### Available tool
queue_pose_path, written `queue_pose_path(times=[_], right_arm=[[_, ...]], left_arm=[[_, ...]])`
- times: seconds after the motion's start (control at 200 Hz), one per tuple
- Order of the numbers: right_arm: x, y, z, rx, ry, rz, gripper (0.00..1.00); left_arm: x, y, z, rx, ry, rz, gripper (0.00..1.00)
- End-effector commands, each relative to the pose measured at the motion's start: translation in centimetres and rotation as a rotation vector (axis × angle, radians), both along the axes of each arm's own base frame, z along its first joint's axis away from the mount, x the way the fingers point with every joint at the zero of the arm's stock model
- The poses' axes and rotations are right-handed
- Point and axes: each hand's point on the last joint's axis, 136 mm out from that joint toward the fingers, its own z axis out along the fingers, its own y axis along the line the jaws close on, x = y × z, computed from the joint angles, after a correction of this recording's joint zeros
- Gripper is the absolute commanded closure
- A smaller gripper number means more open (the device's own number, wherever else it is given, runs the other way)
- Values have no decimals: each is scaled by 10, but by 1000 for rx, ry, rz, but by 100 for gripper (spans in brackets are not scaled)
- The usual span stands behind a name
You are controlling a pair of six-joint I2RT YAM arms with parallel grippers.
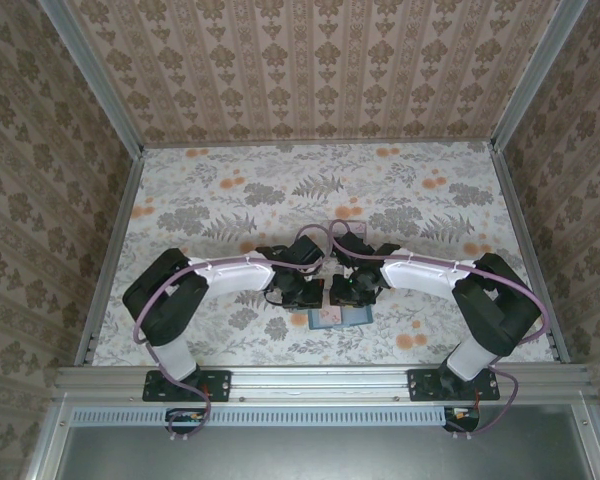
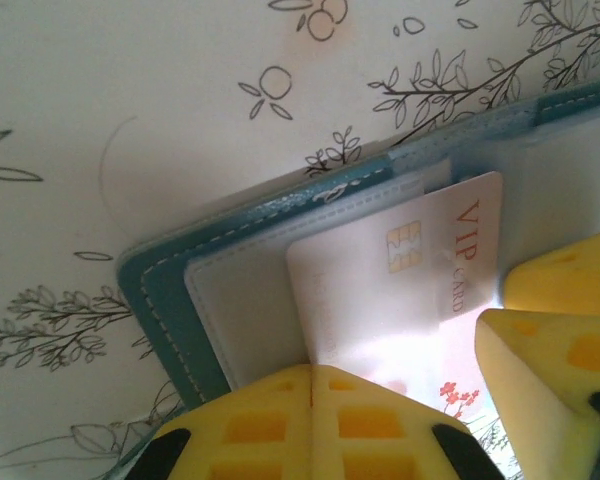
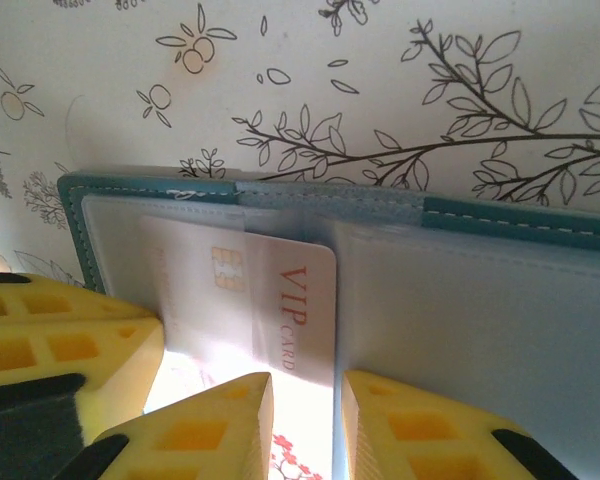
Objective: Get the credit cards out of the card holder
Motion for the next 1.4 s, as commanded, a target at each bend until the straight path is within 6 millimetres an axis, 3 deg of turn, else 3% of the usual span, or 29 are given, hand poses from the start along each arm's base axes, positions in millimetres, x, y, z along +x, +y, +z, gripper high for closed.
queue_pose_path(times=[0.0, 0.445, 0.735, 0.99, 1.395], right_arm=[[-4, 3, -3, 23, 16, 11, 75], [-5, -2, -14, -12, 40, 5, 74], [-2, -15, -14, -90, 24, 6, 66], [-7, 1, -20, 1, 56, 15, 64], [-4, 14, 10, 160, 6, -14, 69]], left_arm=[[-3, 1, -6, 23, 19, 0, 98], [-6, 4, -10, 34, 33, -5, 98], [-7, 4, -10, 39, 33, -9, 99], [-7, 3, -9, 37, 33, -10, 99], [-8, 5, -11, 44, 34, -8, 99]])
